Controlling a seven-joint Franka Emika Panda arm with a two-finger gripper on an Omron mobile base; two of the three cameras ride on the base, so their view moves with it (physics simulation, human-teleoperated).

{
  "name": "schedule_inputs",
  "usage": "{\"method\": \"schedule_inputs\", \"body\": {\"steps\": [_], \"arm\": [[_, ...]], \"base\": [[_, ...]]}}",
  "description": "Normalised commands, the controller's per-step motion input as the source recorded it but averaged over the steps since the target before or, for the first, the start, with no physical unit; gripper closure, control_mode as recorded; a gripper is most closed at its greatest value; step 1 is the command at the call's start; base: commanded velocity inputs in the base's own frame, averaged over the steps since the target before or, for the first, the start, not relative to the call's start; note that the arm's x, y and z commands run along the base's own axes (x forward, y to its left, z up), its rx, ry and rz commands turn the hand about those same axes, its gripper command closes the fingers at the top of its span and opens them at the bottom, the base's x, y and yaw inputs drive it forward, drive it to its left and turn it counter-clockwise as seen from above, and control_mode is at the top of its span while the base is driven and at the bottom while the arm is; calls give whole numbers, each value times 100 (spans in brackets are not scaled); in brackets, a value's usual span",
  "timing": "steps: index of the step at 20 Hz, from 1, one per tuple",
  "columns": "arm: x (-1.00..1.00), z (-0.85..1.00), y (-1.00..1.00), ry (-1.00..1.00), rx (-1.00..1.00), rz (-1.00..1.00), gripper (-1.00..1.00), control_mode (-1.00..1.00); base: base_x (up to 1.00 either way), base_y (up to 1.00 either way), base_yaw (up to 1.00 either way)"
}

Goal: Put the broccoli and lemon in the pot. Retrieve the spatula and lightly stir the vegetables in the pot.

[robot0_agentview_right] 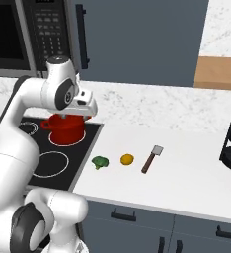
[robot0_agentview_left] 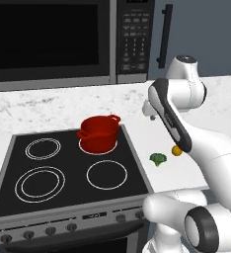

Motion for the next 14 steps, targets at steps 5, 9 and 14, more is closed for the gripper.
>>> {"method": "schedule_inputs", "body": {"steps": [5,9,14], "arm": [[0,0,0,0,0,0,-100,100],[8,-8,-10,0,0,0,-100,-100],[0,-61,-30,3,-1,0,-100,-100]], "base": [[77,-26,0],[15,-4,0],[0,0,0]]}}
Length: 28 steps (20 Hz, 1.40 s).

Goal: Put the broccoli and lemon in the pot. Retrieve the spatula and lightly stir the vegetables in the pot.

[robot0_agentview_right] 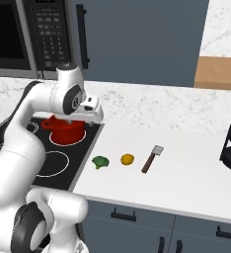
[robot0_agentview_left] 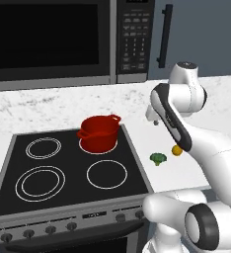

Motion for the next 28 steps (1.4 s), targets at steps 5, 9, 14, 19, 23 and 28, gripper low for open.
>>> {"method": "schedule_inputs", "body": {"steps": [5,9,14,19,23,28], "arm": [[1,-85,-13,6,-11,0,-100,-100],[13,-74,1,3,-21,0,-100,-100],[14,-48,0,0,-19,0,-100,-100],[0,-51,0,1,-6,0,-100,-100],[15,-57,0,5,-1,0,-100,-100],[37,-34,-1,9,-2,0,-100,-100]], "base": [[0,0,0],[0,0,0],[0,0,0],[0,0,0],[0,0,0],[0,0,0]]}}
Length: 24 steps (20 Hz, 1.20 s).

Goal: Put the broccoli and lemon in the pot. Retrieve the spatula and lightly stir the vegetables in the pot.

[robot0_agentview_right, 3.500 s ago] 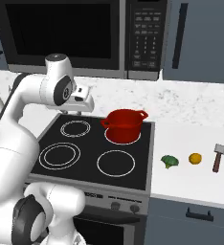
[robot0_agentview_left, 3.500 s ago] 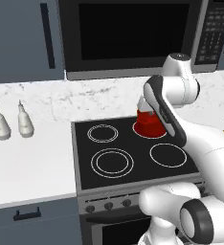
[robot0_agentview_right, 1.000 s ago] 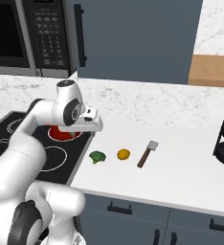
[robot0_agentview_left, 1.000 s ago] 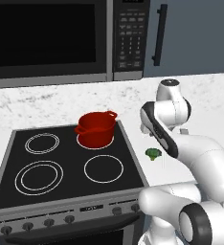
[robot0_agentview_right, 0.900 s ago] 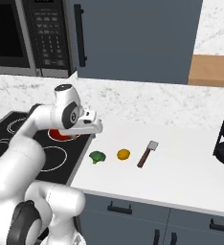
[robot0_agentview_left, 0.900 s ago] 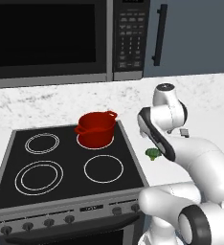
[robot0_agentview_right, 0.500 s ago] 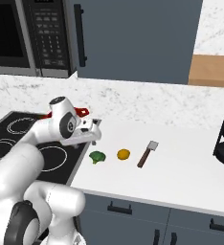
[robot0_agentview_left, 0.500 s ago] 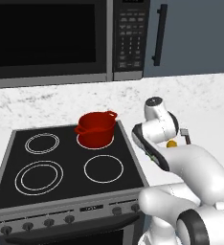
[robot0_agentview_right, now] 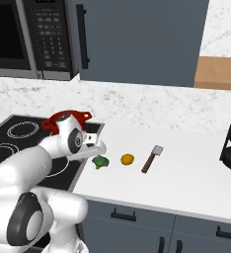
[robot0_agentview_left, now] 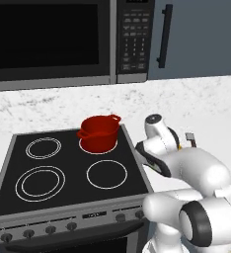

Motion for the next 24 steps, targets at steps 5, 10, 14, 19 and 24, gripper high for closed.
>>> {"method": "schedule_inputs", "body": {"steps": [5,10,14,19,24], "arm": [[41,-21,-5,9,-3,0,-100,-100],[37,-18,-4,10,-3,0,-100,-100],[21,-9,-3,4,-4,2,-100,-100],[3,-15,-8,0,-7,7,-100,-100],[0,-28,-14,0,-6,8,-100,-100]], "base": [[0,0,0],[0,0,0],[0,0,0],[0,0,0],[0,0,0]]}}
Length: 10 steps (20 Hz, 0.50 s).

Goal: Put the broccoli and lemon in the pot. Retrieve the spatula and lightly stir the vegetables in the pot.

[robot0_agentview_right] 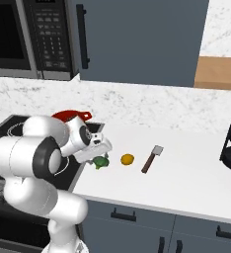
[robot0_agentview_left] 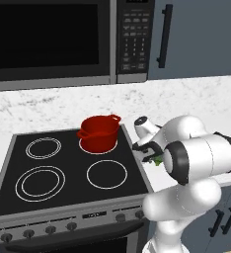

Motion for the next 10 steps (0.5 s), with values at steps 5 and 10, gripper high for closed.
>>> {"method": "schedule_inputs", "body": {"steps": [5,10], "arm": [[0,-20,-7,0,-3,8,-100,-100],[0,-15,-5,0,0,7,-100,-100]], "base": [[0,0,0],[0,0,0]]}}
